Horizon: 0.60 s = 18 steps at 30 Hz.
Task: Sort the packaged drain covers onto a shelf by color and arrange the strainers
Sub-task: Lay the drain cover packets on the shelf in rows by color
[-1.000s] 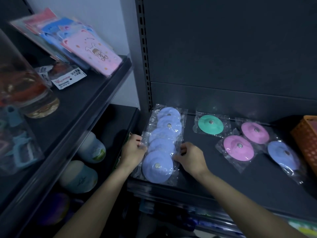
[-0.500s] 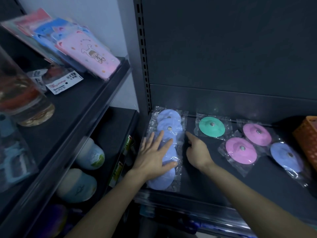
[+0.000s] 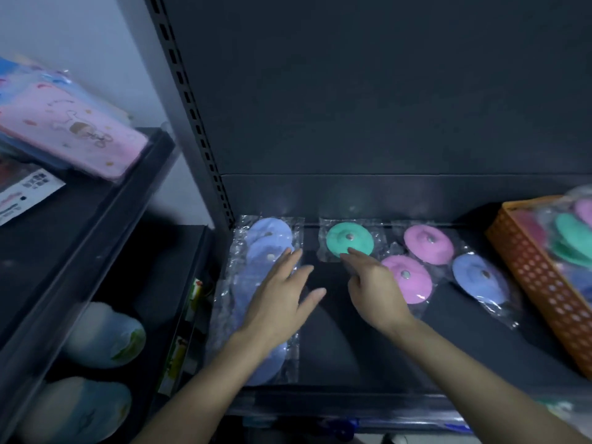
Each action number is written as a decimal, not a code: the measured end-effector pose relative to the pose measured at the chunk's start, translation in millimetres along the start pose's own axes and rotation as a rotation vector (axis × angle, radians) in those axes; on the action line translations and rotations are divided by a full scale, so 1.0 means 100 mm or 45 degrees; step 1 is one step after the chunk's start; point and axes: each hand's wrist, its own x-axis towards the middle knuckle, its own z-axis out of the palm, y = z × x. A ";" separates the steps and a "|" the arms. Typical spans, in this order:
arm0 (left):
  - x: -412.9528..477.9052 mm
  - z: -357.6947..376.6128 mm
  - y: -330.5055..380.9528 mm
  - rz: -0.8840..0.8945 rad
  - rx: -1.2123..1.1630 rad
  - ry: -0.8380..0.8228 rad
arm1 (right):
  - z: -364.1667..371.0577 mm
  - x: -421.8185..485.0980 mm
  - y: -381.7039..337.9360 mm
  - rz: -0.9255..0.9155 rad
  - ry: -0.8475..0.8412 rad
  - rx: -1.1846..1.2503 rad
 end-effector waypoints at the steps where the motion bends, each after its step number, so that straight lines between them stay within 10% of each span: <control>1: 0.06 0.04 0.08 0.002 -0.040 -0.002 | -0.10 -0.01 0.11 0.036 0.025 -0.052; 18: 0.48 0.78 1.15 -0.541 -0.649 0.040 | -0.75 -0.23 1.58 0.290 -0.082 -0.522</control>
